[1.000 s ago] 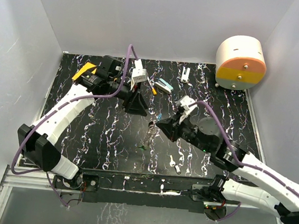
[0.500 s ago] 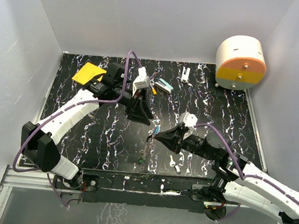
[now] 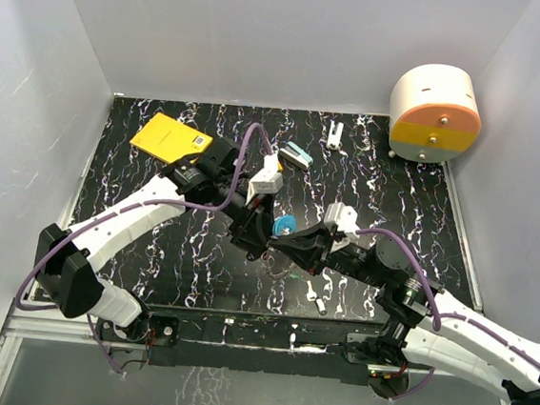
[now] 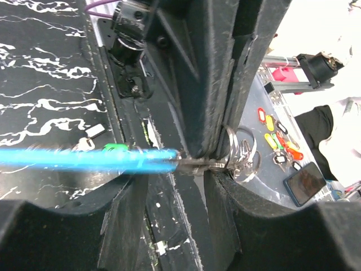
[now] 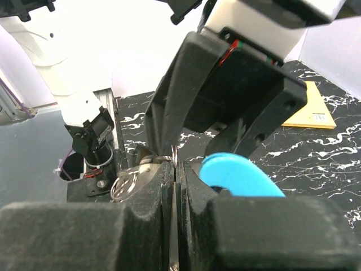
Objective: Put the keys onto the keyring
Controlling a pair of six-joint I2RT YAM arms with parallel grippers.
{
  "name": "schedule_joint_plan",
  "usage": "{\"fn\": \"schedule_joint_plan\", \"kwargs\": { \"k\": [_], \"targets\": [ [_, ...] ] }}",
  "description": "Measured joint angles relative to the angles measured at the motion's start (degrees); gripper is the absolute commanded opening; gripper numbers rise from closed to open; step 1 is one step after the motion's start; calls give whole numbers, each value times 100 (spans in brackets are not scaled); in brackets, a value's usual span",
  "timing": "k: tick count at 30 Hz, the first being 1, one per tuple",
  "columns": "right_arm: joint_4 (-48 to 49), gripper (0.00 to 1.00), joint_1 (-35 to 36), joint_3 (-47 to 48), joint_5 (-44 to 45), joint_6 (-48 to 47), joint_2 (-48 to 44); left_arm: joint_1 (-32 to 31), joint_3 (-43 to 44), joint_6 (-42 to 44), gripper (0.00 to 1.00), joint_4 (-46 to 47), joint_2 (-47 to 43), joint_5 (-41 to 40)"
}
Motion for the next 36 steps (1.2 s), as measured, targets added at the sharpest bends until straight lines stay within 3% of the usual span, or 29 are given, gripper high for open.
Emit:
{"fn": "schedule_joint_plan", "kwargs": {
  "k": [14,27,36],
  "targets": [
    [63,8,0,0,28,26,-74,-168,20,859,36,-916,-2,-186],
    [-46,8,0,0,28,151,-254,-33,946,2140,41,-2354,-2,-306],
    [-201,8,0,0,31,173,-240,-7,981,3147,41,-3318,-15,-9]
  ]
}}
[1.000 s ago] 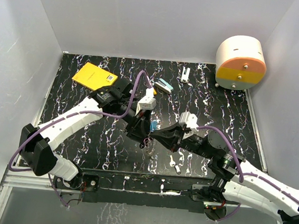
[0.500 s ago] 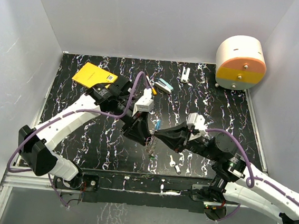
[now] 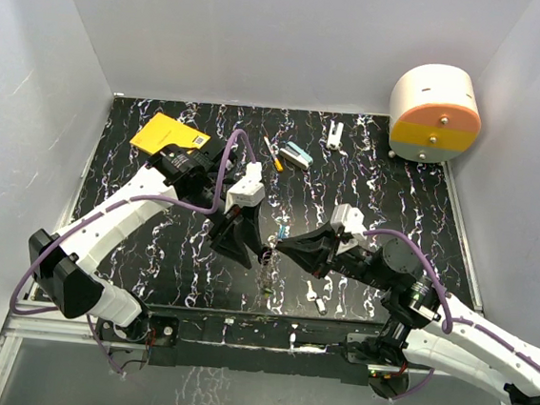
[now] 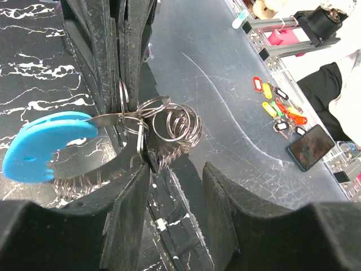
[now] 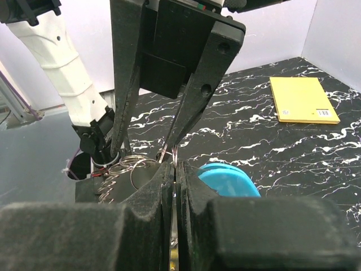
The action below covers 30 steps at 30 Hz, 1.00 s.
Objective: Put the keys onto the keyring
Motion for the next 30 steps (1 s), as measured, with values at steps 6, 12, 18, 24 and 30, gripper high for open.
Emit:
{"fn": "schedule_joint_plan", "kwargs": {
  "k": [6,12,18,24,30],
  "targets": [
    [-52,8,0,0,-7,13,4,0,-11,31,41,57,-4,-4],
    [-66,8,0,2,-35,48,122,0,-155,-131,40,511,4,-184],
    [-74,8,0,2,-107,114,129,0,-203,-302,32,859,48,-310],
    [-74,8,0,2,-164,153,129,0,-212,-435,38,1095,70,-299],
    [-72,8,0,2,-219,177,162,0,-457,-614,39,1401,79,-260]
  ]
}}
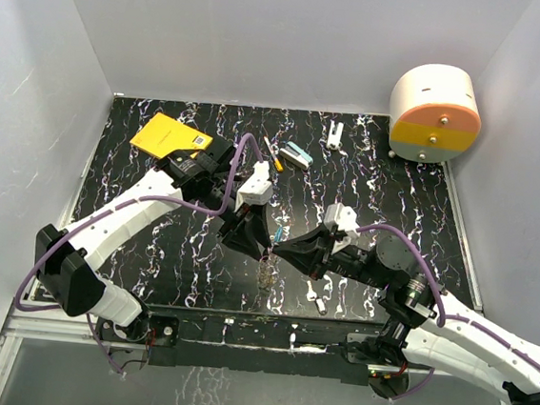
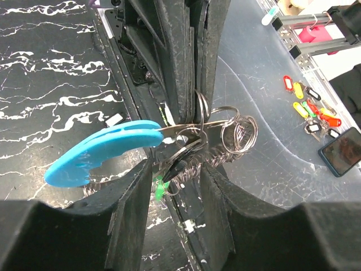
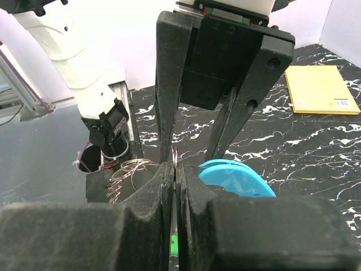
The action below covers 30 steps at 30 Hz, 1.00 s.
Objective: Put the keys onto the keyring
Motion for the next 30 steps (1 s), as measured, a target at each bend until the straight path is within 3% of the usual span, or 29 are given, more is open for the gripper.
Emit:
{"fn": "schedule_joint_plan", "kwargs": {
  "k": [8,18,22,26,30],
  "targets": [
    [2,8,0,4,-39,24,33,-11,-7,-74,31,131,13,229],
    [11,8,0,13,0,85,55,-37,-136,-103,36,157,13,485],
    [24,8,0,15,90,109,116,-74,-323,-275,29,302,11,468],
    [24,8,0,31,105,125,205,-81,-380,-509,13,505,11,387],
    [24,8,0,48,107,127,234,-81,-380,-651,4,629,11,328]
  ]
}}
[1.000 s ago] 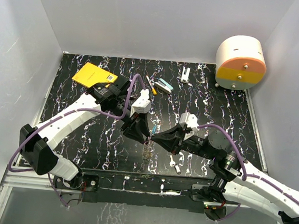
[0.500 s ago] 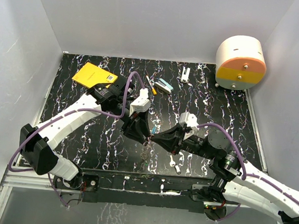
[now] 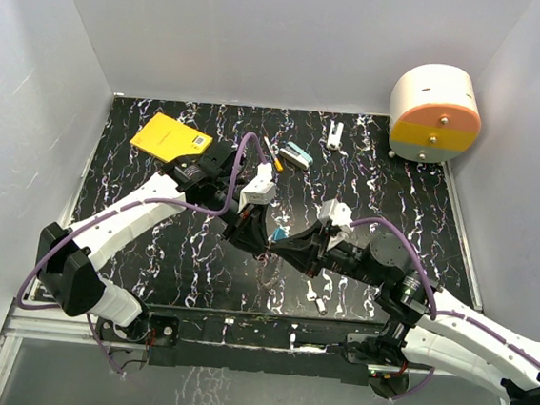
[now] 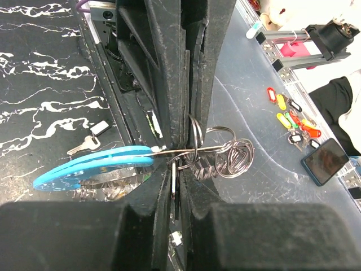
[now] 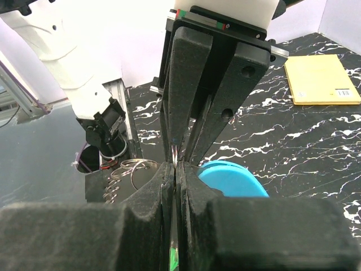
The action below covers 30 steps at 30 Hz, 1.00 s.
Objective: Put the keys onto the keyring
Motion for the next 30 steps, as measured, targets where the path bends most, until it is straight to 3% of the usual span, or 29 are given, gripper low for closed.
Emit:
{"fn": "schedule_joint_plan", "kwargs": {
  "k": [3,15,30],
  "targets": [
    [-11,8,0,0,44,0,-13,0,4,-24,0,4,0,-42],
    [-385,8,2,0,258,22,-278,-2,444,466,0,-662,0,-431],
    [-444,8,2,216,254,22,118,-4,682,557,0,-977,2,-660]
  ]
}}
